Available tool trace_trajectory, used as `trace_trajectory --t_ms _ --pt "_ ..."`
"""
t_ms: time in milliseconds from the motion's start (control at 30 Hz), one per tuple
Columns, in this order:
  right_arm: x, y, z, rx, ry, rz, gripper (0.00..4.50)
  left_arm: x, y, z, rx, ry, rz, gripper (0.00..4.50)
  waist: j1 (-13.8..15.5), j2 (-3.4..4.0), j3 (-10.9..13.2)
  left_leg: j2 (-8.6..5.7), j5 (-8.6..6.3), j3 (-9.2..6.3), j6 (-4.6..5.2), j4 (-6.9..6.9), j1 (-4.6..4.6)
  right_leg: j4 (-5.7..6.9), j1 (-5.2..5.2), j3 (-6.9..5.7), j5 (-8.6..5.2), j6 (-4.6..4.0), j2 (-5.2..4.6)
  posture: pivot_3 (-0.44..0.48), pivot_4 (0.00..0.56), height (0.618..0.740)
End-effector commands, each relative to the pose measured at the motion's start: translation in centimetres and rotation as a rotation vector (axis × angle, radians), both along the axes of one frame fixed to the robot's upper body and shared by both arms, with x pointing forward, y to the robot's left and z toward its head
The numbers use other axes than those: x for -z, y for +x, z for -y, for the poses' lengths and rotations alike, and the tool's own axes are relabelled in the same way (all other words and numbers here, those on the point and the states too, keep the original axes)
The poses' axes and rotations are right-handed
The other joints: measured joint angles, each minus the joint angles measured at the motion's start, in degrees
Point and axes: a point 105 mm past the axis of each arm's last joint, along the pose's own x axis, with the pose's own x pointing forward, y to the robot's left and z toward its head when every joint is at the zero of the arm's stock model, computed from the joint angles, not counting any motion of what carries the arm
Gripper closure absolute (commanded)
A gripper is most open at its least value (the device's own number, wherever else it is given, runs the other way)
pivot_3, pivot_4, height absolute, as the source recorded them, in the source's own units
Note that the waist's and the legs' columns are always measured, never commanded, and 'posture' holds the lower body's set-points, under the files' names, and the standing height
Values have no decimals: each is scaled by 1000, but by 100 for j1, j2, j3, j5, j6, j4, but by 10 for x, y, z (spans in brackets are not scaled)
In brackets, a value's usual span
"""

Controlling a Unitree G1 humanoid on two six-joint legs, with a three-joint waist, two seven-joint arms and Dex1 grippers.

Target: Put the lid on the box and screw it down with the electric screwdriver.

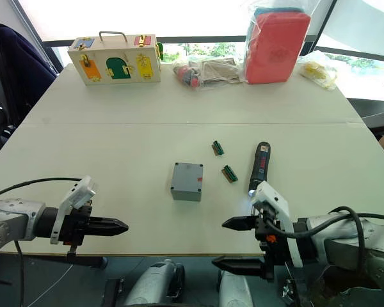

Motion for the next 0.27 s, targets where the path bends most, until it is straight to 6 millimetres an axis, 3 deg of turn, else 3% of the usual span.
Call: trace_trajectory --t_ms 33,267 --pt "3 -3 0 -49 1 19 39 -6 -6 8 11 -24 22 4500 2 0 0 0 0 0 0 -2 -1 1 2 0 0 0 0 0 150 740" --pt "19 1 4 -57 8 24 39 -4 -3 16 -34 -49 42 4500 7 0 0 0 0 0 -3 -2 1 0 -2 0 1 -4 -3 0 150 740"
